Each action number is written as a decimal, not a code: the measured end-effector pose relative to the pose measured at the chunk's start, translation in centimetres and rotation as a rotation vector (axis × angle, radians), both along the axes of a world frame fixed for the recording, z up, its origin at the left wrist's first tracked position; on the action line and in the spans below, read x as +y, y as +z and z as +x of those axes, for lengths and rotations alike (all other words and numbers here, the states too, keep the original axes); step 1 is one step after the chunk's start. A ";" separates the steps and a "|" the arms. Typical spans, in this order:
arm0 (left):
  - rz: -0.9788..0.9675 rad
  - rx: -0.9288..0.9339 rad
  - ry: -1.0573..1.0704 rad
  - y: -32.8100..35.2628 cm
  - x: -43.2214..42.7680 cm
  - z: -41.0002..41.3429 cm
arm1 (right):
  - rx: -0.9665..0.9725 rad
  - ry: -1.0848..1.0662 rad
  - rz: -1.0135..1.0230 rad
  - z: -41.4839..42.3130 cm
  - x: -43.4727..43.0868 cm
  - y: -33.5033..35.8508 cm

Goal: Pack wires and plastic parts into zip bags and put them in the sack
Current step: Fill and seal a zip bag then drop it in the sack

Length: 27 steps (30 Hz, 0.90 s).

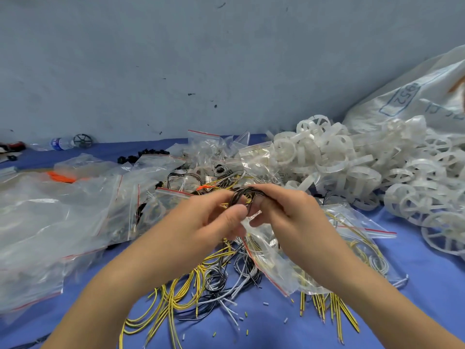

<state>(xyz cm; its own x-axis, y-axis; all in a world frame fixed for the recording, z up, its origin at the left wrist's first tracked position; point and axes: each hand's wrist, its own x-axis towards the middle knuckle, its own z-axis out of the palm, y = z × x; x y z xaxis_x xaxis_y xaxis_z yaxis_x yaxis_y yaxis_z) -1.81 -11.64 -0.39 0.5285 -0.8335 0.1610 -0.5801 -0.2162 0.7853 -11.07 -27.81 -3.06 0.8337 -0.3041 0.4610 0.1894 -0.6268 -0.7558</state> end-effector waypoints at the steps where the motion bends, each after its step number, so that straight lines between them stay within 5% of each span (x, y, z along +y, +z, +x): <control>1: -0.004 0.051 -0.040 -0.3 -0.1 -0.1 | 0.001 0.011 0.028 0.0 0.1 -0.1; 10: -0.069 -0.128 0.142 -1.0 0.6 1.8 | 0.184 -0.005 0.079 -0.2 -1.2 -0.5; 15: -0.071 -0.323 0.156 -1.0 0.4 1.7 | 0.361 0.014 -0.209 -0.2 -1.0 -0.7; 25: 0.126 -0.694 0.182 1.1 1.0 -0.1 | 0.072 -0.092 -0.453 -0.5 0.3 0.1; 27: 0.107 -0.758 0.234 1.5 1.0 -0.5 | 0.038 -0.041 -0.330 -0.5 0.5 0.1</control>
<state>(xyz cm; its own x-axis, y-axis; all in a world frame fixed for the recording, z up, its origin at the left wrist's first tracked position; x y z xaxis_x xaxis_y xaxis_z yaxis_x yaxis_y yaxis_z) -2.26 -10.66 1.07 0.4700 -0.7458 0.4720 -0.8780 -0.4500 0.1633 -11.57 -27.35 -2.98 0.8423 -0.1773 0.5091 0.1346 -0.8453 -0.5171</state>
